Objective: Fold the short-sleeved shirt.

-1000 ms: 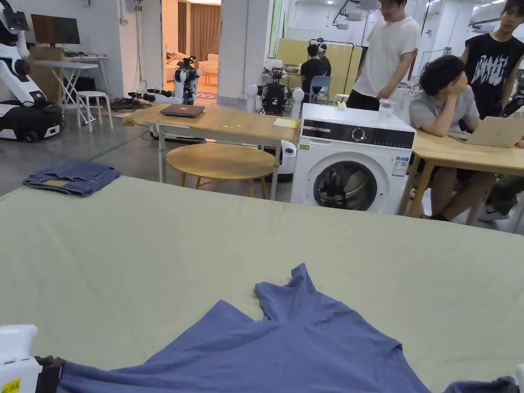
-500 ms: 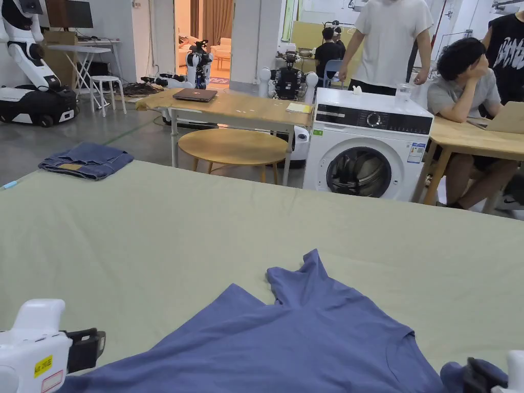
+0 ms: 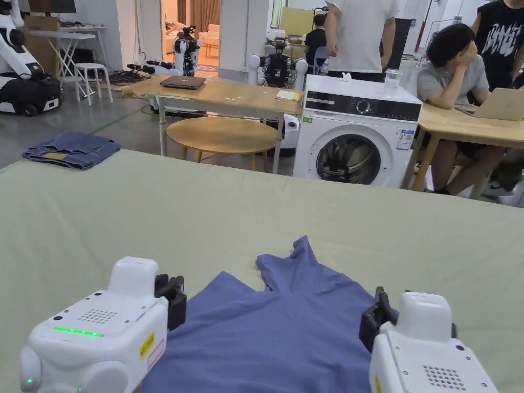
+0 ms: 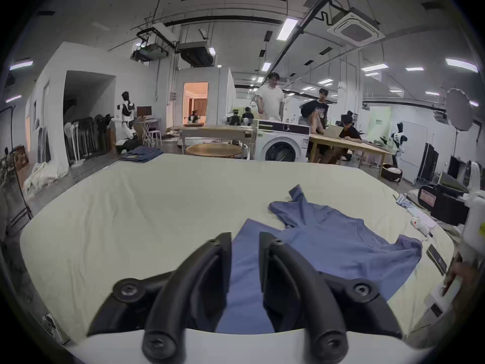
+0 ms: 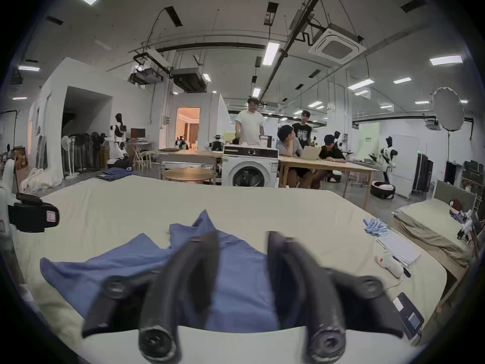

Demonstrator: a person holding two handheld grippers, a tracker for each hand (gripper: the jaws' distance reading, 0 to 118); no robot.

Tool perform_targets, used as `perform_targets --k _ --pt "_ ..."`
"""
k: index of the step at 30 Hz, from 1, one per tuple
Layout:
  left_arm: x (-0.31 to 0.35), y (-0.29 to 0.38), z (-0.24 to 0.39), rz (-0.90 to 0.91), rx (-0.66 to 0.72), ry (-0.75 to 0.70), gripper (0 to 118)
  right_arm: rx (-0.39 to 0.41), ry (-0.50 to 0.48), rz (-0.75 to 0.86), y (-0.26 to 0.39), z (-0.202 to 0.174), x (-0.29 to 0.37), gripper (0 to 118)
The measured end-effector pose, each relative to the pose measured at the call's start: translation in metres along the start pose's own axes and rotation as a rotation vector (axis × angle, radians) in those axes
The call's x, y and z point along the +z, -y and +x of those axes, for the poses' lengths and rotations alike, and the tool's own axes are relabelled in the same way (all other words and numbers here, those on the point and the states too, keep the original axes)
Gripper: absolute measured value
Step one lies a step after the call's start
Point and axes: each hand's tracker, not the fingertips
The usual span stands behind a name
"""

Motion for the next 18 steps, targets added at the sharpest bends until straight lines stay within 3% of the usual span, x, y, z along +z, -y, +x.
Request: perform_targets --k 1,3,11,18 --pt "0.0 0.0 0.004 0.007 -0.008 0.003 3 0.002 -0.005 0.0 0.0 -0.004 -0.001 7" --pt "0.001 0.001 0.012 0.02 -0.027 -0.007 0 -0.001 -0.023 0.003 0.002 -0.008 0.0 0" --pt "0.007 0.004 0.003 -0.02 -0.007 -0.042 0 -0.008 -0.062 -0.003 0.005 -0.015 0.002 0" --pt "0.007 0.012 -0.084 -0.221 0.098 -0.105 0 0.01 -0.104 -0.085 0.018 -0.018 -0.015 0"
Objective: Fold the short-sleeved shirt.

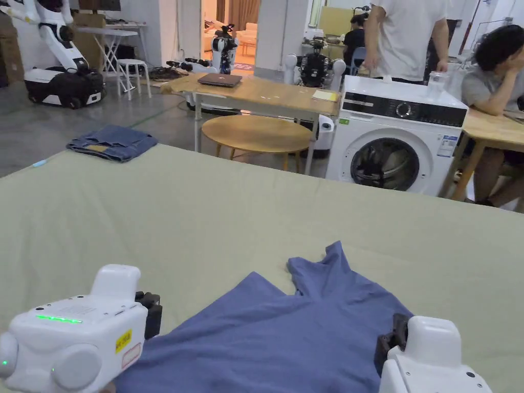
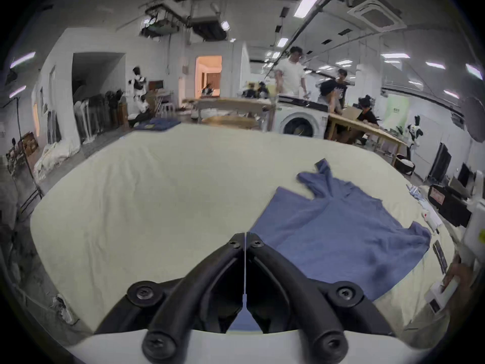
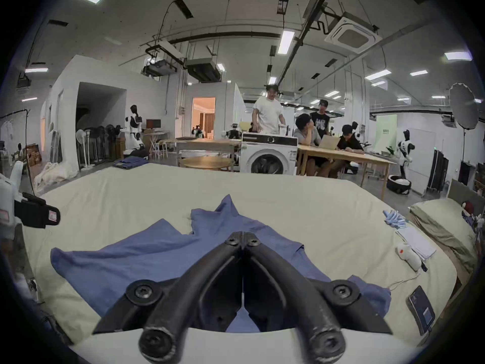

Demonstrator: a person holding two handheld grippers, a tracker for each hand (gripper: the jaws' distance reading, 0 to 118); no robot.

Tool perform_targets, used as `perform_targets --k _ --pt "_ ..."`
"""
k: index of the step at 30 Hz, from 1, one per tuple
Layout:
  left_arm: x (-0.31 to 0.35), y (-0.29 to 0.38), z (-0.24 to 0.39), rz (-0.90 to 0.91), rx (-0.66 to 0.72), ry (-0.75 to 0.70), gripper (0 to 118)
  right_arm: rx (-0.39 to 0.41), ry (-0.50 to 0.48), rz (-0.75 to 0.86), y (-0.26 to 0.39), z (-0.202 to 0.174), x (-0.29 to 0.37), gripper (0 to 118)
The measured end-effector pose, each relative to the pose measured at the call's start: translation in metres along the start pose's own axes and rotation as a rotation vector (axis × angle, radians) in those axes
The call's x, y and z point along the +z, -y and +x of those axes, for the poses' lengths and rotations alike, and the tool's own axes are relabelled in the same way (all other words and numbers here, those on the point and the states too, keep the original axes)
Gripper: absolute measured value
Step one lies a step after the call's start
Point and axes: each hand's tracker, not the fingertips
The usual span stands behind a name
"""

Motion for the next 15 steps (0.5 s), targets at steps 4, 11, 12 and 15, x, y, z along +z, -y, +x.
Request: perform_targets --k 4,11,12,15 --pt "-0.007 -0.005 -0.065 -0.122 0.105 -0.027 0 0.012 -0.018 -0.05 0.009 -0.004 -0.013 0" --pt "-0.033 -0.004 -0.128 -0.321 0.26 -0.025 25 0.025 -0.051 -0.104 0.02 -0.013 -0.029 0" --pt "-0.037 -0.004 -0.128 -0.345 0.276 -0.025 42 0.026 -0.052 -0.109 0.021 -0.014 -0.03 0" --pt "-0.052 0.005 -0.126 -0.405 0.279 -0.069 54 0.03 -0.058 -0.126 0.025 -0.015 -0.034 0"
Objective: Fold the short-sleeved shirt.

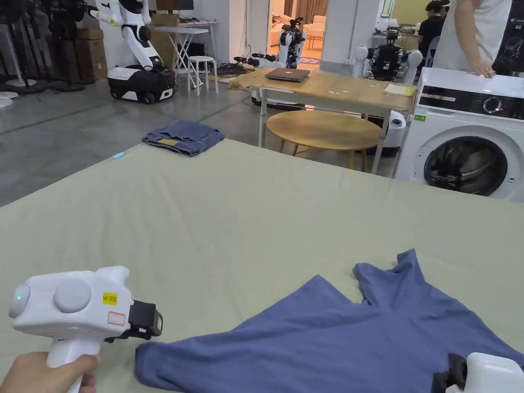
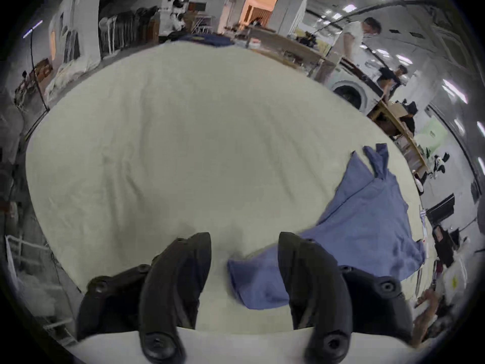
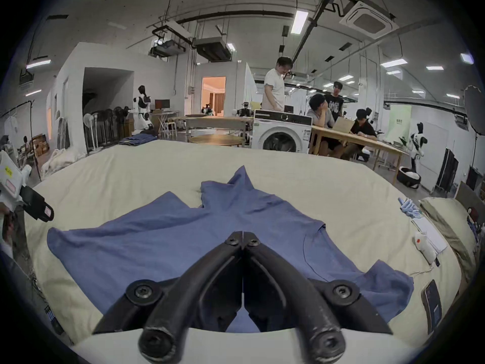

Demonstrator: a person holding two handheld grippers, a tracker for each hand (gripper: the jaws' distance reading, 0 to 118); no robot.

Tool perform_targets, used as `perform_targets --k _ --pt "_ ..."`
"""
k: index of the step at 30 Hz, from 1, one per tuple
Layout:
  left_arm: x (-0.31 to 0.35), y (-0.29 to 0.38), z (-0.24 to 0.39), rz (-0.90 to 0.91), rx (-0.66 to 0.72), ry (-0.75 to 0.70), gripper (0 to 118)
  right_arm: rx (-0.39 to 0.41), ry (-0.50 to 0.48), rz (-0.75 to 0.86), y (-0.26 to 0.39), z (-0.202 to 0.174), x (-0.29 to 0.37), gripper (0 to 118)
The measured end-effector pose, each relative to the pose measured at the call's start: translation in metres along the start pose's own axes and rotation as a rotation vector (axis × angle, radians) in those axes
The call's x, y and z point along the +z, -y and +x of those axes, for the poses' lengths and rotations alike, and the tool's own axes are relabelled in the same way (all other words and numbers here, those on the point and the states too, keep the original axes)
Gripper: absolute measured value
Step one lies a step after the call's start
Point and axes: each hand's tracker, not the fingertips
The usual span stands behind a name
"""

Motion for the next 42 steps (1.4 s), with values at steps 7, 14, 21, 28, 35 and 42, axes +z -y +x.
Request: perform_targets --k 7,14,21,28,35,42 --pt "-0.041 0.022 0.02 -0.082 -0.028 -0.112 58 0.014 0.0 -0.038 0.006 0.003 -0.006 0" --pt "-0.043 0.033 0.045 -0.054 -0.126 -0.208 56 0.014 -0.001 -0.058 0.004 0.01 -0.016 0" --pt "-0.039 0.037 0.049 -0.04 -0.201 -0.145 0 0.022 -0.029 -0.091 -0.024 0.028 -0.061 0" --pt "-0.032 0.037 0.033 -0.015 -0.124 -0.074 0 0.128 -0.067 -0.317 -0.088 0.074 -0.183 41" --pt "-0.027 0.039 0.035 -0.015 -0.092 -0.062 0 0.195 -0.144 -0.587 -0.102 0.095 -0.301 68" --pt "-0.028 0.037 0.034 -0.021 -0.077 -0.06 0 0.15 -0.188 -0.697 -0.085 0.102 -0.334 66"
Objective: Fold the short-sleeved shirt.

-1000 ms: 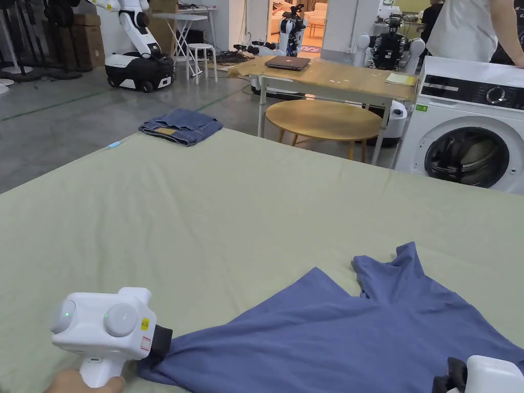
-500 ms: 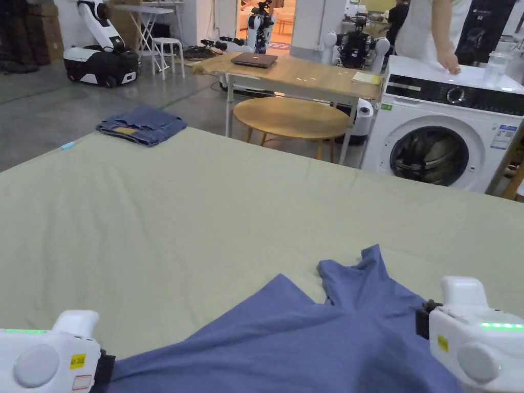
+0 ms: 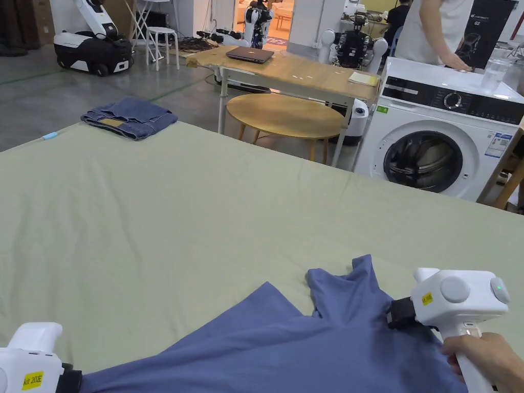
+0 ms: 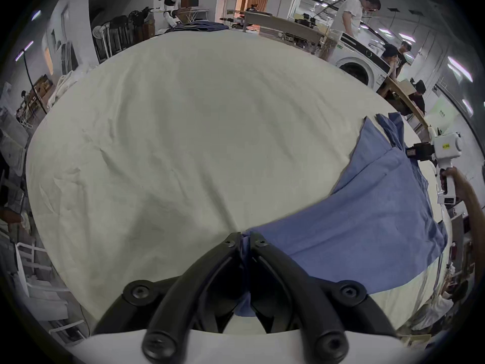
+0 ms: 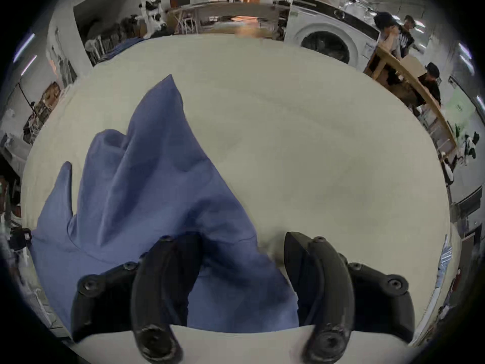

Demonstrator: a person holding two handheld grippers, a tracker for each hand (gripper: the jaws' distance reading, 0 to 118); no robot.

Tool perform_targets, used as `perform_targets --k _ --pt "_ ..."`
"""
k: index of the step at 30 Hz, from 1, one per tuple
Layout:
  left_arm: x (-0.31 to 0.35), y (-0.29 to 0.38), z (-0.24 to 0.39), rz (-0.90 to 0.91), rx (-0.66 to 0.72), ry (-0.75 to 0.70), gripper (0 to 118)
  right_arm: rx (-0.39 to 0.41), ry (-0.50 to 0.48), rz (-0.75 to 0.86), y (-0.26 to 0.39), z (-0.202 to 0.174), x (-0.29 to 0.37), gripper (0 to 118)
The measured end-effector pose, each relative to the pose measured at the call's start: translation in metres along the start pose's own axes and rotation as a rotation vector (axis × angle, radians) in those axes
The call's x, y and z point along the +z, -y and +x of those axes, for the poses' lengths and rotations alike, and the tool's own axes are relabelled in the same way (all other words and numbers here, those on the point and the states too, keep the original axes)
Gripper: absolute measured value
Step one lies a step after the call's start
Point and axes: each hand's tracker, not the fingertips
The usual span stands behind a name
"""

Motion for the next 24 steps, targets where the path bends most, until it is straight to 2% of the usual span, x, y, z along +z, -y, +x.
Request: perform_targets --k 2,6,7,10,14,18,21,24 --pt "0.001 0.001 0.001 -0.002 -0.004 -0.002 0 0.015 -0.015 0.024 0.004 -0.006 0.005 62" --pt "0.002 0.001 0.003 0.004 -0.018 -0.011 0 0.052 -0.032 0.042 0.008 -0.025 0.003 1" --pt "0.0 0.0 0.003 0.005 -0.02 -0.012 0 0.067 0.015 0.062 0.01 -0.029 0.005 1" --pt "0.008 0.002 0.001 0.048 -0.022 0.012 0 0.054 0.039 0.131 0.018 -0.032 0.024 1" --pt "0.031 -0.005 0.003 0.168 -0.058 0.024 0 -0.01 0.068 0.282 0.028 -0.029 0.078 1" --pt "0.061 -0.028 0.007 0.259 -0.065 0.086 0 0.019 0.138 0.4 0.04 -0.032 0.14 1" --pt "0.092 -0.054 0.023 0.339 -0.135 0.08 0 0.042 0.235 0.51 0.049 -0.029 0.191 0" --pt "0.126 -0.086 0.041 0.416 -0.166 0.106 0 -0.031 0.27 0.593 0.053 -0.013 0.24 1"
